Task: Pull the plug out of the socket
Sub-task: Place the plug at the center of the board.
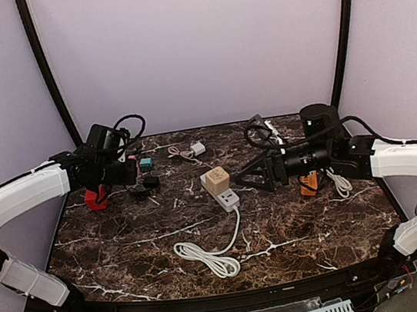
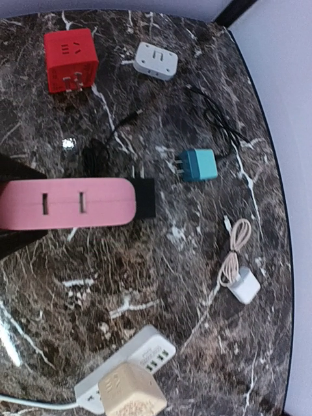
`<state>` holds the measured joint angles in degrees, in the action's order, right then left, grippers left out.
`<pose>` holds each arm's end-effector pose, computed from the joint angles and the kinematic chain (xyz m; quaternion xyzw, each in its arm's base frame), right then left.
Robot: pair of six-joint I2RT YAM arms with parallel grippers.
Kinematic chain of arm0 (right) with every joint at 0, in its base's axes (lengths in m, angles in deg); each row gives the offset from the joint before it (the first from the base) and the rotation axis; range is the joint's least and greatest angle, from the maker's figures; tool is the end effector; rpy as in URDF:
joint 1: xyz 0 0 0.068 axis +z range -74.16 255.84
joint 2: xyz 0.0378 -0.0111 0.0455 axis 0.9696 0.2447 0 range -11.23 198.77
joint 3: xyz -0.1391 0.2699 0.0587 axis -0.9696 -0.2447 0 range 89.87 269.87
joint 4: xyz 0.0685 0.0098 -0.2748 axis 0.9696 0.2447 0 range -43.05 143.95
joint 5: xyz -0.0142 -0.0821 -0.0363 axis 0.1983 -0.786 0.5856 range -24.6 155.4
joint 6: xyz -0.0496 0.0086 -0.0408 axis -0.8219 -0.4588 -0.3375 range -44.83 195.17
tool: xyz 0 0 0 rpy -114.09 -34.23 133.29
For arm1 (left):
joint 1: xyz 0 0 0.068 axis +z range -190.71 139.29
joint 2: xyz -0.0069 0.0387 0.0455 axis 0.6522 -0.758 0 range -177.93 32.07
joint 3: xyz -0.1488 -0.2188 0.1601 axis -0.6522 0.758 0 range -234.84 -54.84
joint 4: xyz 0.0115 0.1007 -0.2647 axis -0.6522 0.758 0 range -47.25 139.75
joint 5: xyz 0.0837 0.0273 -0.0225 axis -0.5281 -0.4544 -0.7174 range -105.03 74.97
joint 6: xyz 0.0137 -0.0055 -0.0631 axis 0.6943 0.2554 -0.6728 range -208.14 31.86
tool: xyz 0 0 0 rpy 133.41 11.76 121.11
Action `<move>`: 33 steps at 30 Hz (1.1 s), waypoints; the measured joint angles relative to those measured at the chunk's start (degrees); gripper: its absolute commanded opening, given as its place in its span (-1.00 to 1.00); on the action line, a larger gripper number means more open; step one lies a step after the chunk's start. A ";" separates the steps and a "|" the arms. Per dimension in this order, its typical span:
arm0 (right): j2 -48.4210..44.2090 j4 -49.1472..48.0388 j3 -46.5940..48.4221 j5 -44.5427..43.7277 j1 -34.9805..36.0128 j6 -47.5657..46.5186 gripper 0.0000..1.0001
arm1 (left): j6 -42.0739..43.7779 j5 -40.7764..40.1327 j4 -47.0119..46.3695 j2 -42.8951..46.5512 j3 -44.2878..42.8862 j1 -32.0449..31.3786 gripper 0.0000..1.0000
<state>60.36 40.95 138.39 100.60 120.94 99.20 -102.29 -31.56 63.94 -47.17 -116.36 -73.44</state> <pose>0.1948 0.2370 0.3158 -0.3168 0.7208 0.5217 0.3285 0.2877 -0.1679 0.3083 0.0829 0.8912 -0.0507 0.4431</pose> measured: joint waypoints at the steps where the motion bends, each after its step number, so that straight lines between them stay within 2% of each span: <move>1: -0.37 0.63 0.02 -0.83 -0.02 -0.63 0.91 | 0.09 -0.96 0.87 -0.63 0.00 0.94 -0.98; 6: -2.51 3.61 0.04 -4.50 -0.07 -3.08 0.97 | 1.42 -4.96 3.98 -5.14 -1.62 6.19 -0.98; 12: -4.50 4.98 0.00 -10.62 -0.17 -3.45 0.97 | 2.47 -5.97 4.11 -14.47 -6.62 11.45 -0.99; 20: -10.08 5.31 -2.23 -16.26 -0.35 -3.43 0.97 | 6.84 -10.73 6.97 -28.74 -21.64 11.96 -0.98; 29: -11.72 6.05 -3.15 -17.27 -0.44 -3.48 0.97 | 9.33 -13.11 10.25 -36.09 -27.65 13.35 -0.97; 33: -11.65 6.08 -3.15 -17.09 -0.44 -3.48 0.97 | 10.99 -15.82 12.66 -39.67 -31.41 14.29 -0.90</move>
<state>48.71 47.02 135.24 83.50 120.50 95.72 -91.29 -47.38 76.60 -86.84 -147.77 -59.14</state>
